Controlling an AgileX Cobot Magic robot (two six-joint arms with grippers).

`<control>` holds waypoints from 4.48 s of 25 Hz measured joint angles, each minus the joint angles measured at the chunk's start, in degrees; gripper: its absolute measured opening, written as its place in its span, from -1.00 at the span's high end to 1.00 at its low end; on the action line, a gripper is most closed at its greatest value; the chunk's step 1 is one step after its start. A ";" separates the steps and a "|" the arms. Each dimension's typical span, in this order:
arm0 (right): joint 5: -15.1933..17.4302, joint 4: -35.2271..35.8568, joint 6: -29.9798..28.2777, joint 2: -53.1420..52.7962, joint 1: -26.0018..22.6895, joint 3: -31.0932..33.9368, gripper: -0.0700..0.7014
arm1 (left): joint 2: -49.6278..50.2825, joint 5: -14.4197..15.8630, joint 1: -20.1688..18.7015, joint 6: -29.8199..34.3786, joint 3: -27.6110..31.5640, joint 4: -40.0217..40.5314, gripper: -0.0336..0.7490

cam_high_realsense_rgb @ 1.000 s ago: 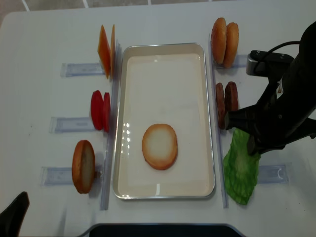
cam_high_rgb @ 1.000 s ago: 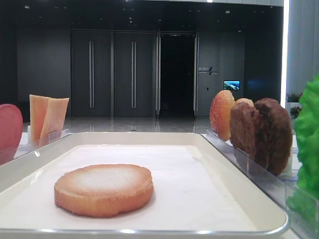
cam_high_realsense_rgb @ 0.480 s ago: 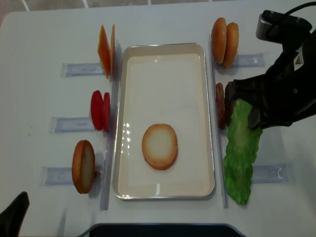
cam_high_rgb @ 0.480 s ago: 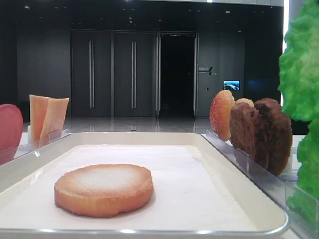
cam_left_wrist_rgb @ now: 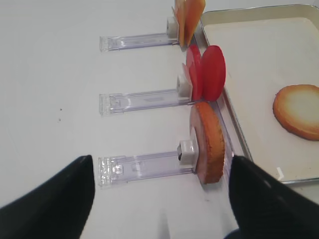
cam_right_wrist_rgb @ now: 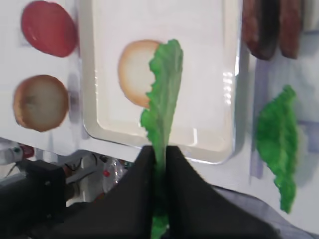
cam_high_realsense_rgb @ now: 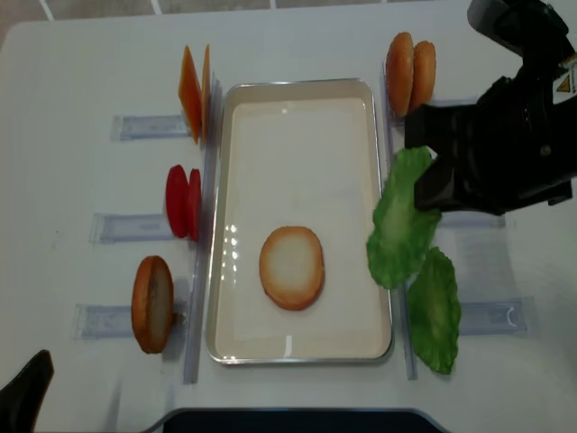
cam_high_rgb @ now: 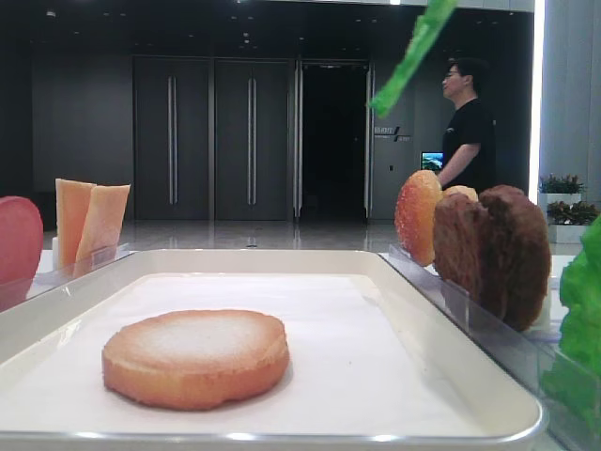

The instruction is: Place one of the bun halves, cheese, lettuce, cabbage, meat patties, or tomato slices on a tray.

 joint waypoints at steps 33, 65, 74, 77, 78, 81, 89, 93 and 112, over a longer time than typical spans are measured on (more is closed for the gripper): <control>-25.43 38.78 -34.12 27.81 12.42 0.00 0.68 | 0.00 0.00 0.00 0.00 0.00 0.00 -0.73; -25.03 25.64 -30.62 31.12 11.42 0.00 0.68 | 0.00 0.00 0.00 -0.91 0.00 0.00 -0.73; -25.09 18.60 -25.07 31.12 11.42 0.00 0.68 | 0.00 0.00 0.00 -0.91 0.00 0.00 -0.73; -25.09 15.97 -22.54 31.12 11.42 0.00 0.68 | 0.00 0.00 0.00 -0.91 0.00 0.00 -0.73; -25.09 15.21 -21.90 31.12 11.42 0.00 0.68 | 0.00 0.00 0.00 -0.91 0.00 0.00 -0.73; -25.09 13.43 -20.25 31.12 11.42 0.00 0.68 | 0.00 0.00 0.00 -0.91 0.00 0.00 -0.73; -25.09 12.14 -19.77 31.12 11.42 0.00 0.57 | 0.00 0.00 0.00 -0.91 0.00 0.00 -0.73; -25.09 12.03 -19.02 31.12 11.42 0.00 0.10 | 0.00 0.00 0.00 -0.91 0.00 0.00 -0.73; -9.46 -9.71 0.73 31.06 11.42 -10.54 -0.46 | 0.00 0.00 0.00 -0.92 0.00 0.00 -0.73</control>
